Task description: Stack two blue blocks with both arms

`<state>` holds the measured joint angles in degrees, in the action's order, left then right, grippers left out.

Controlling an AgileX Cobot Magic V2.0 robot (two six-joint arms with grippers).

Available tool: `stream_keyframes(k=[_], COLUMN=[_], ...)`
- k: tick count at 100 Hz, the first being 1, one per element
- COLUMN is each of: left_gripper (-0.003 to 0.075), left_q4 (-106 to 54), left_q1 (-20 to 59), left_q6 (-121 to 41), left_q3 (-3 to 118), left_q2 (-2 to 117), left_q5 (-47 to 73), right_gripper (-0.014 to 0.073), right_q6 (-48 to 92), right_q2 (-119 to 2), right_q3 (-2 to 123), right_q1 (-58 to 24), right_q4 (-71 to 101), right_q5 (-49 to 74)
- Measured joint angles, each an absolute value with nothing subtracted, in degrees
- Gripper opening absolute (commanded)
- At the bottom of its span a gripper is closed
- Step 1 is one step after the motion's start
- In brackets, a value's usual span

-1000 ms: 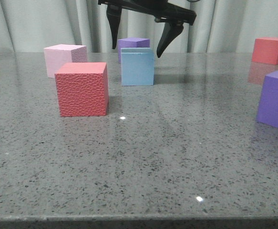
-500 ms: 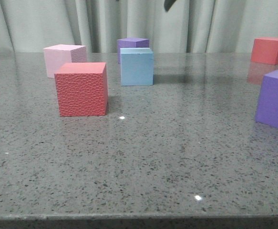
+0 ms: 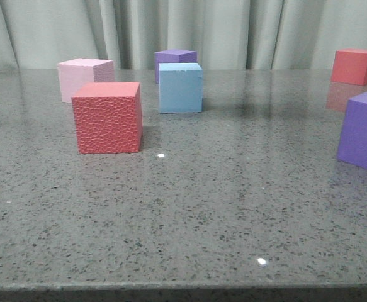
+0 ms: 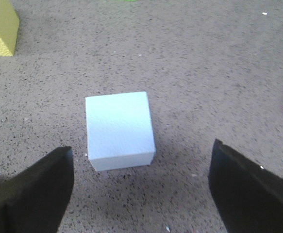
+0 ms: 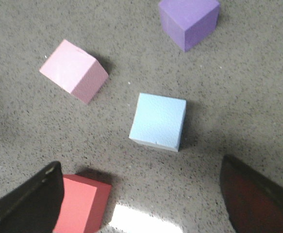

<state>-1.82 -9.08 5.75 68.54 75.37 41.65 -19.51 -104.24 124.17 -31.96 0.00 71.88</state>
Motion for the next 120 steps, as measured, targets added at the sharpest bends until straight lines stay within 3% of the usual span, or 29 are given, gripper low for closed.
stream_keyframes(k=[51,120], left_gripper=[0.0548,0.0548], left_q4=[-4.1,-3.9], left_q1=[-10.8,-11.0], left_q6=[5.7,5.6], left_q3=[81.9,83.0], left_q2=[91.6,99.4], left_q5=[48.7,49.7], right_gripper=[0.0643,0.0643], right_q6=[-18.9,-18.8], right_q2=[-102.9,-102.9], right_q3=[118.1,118.0], right_q1=[-32.0,-32.0], right_q4=[0.0,0.0], right_q5=[70.5,70.5])
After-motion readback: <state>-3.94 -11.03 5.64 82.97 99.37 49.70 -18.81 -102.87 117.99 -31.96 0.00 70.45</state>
